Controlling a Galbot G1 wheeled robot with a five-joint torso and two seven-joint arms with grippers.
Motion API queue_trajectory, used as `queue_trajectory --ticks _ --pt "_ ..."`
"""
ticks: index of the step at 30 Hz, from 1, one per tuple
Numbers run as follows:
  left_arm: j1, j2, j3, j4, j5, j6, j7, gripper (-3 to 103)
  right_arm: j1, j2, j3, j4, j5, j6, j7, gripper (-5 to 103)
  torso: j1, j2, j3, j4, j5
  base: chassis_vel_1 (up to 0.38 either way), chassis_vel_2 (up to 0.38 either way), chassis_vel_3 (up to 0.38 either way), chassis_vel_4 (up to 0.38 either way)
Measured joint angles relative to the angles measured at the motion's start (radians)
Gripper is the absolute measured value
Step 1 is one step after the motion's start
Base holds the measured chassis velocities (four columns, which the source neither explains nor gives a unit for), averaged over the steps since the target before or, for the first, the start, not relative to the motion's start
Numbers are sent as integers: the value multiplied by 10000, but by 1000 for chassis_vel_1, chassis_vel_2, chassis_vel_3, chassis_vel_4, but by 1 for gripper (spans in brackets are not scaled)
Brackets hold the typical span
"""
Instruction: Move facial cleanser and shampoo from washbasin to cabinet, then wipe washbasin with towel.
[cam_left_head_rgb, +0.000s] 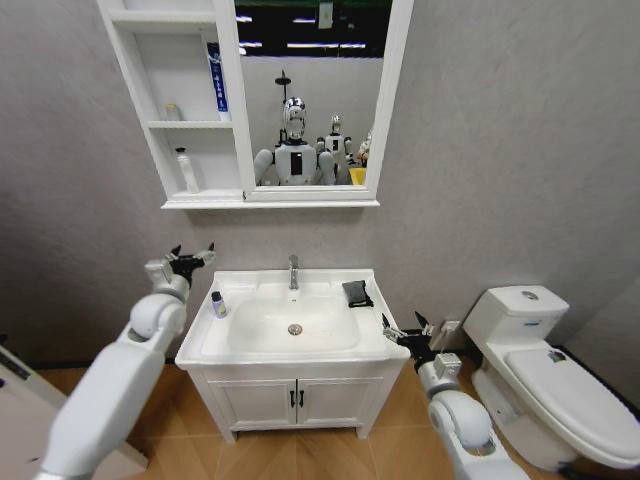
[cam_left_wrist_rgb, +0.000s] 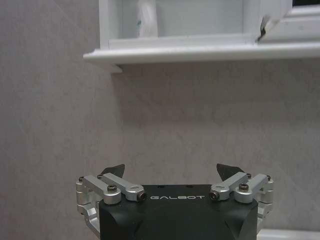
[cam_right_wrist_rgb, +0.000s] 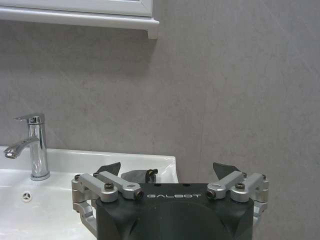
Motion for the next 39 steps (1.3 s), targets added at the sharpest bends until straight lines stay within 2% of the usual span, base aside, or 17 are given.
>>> queue_trajectory --ticks 2,12,25,32,33,34,35,37,38,39 --pt "120 -450 77 731 674 -290 243 100 -13 -12 41 -35 29 29 -1 100 0 0 0 2 2 0 0 0 0" --pt "102 -1032 206 2493 2128 -691 993 100 43 58 75 -231 80 122 -21 100 1 0 0 3 2 0 0 0 0" --pt "-119 -1573 211 3765 2171 -617 1013 100 -18 73 199 -336 118 285 -52 100 1 0 0 3 0 0 0 0 0" --pt "-264 -1648 208 3904 1877 -436 827 100 -75 91 205 -278 125 323 -54 100 1 0 0 3 0 0 0 0 0" --pt "-267 -1648 213 3893 1813 -403 796 102 -89 86 213 -256 127 335 -54 100 1 0 0 3 0 0 0 0 0" --pt "-272 -1649 214 3887 1793 -394 795 98 -101 81 219 -238 129 340 -55 100 1 0 0 3 0 0 0 0 0" --pt "-272 -1649 214 3887 1793 -394 795 98 -101 81 219 -238 129 340 -55 100 1 0 0 3 0 0 0 0 0" --pt "-273 -1641 227 3866 1755 -381 818 88 -126 77 234 -184 145 343 -55 100 1 0 0 3 0 0 0 0 0" --pt "-273 -1641 227 3866 1755 -381 818 88 -126 77 234 -184 145 343 -55 100 1 0 0 3 0 0 0 0 0" --pt "-272 -1636 231 3855 1731 -377 834 82 -134 79 236 -163 145 344 -55 100 1 0 0 3 0 0 0 0 0"
